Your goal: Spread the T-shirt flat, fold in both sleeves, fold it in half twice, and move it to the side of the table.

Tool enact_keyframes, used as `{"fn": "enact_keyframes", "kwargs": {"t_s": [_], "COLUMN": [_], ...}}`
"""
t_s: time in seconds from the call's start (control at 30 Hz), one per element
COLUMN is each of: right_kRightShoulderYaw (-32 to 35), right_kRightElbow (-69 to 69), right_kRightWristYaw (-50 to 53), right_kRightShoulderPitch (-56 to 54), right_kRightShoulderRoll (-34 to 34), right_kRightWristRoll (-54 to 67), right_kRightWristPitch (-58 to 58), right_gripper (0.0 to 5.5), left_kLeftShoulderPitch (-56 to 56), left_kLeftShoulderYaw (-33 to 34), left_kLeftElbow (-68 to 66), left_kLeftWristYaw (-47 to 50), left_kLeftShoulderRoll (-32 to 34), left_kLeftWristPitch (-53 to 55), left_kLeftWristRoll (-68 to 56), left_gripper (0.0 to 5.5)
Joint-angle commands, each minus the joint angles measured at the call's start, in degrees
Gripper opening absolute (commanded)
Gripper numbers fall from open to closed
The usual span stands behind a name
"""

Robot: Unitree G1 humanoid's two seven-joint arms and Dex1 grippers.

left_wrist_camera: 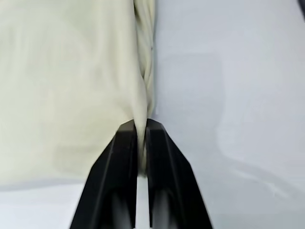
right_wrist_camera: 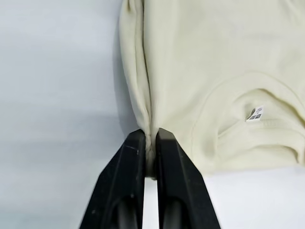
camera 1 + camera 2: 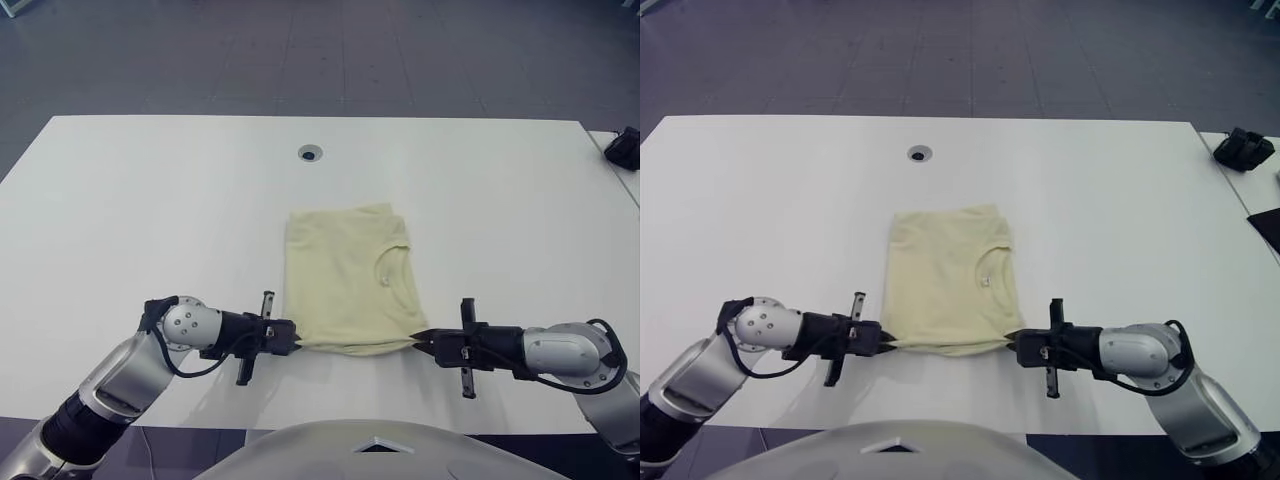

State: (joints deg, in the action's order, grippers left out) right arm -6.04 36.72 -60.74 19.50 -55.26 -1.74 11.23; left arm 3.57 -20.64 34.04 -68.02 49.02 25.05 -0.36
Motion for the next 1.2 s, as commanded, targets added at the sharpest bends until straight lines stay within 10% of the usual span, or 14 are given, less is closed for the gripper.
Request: {"fn": "enact_keyframes", "kwargs": {"t_s": [0.03, 0.53, 1.2], "right_kRightShoulderYaw": [2.5, 1.9, -8.2], "right_kRightElbow": [2.0, -4.2, -43.9], "right_kRightWristYaw": [-3.5, -7.8, -11.4], "right_kRightShoulderPitch": [1.0, -30.4, -52.8], "right_kRightShoulderRoll": [-2.5, 0.1, 12.9], "right_kRightWristRoll": [6.0, 28.4, 16.4], "right_kRightWristPitch": [4.6, 24.5, 11.6], "right_gripper": [0.15, 0.14, 0.13], "left_kLeftShoulderPitch": [1.3, -16.6, -43.1], "left_kLeftShoulderYaw": [2.8, 11.1, 5.5], "left_kLeftElbow": [2.8, -9.7, -42.7], "left_kLeftWristYaw": [-2.7, -6.5, -7.6], "left_kLeftShoulderRoll": [3.0, 3.7, -8.6], "left_kLeftWristPitch": [5.2, 10.4, 2.1], "left_kLeftWristRoll": [-7.0, -22.8, -15.7], "left_gripper": [0.08, 0.07, 0.07]}}
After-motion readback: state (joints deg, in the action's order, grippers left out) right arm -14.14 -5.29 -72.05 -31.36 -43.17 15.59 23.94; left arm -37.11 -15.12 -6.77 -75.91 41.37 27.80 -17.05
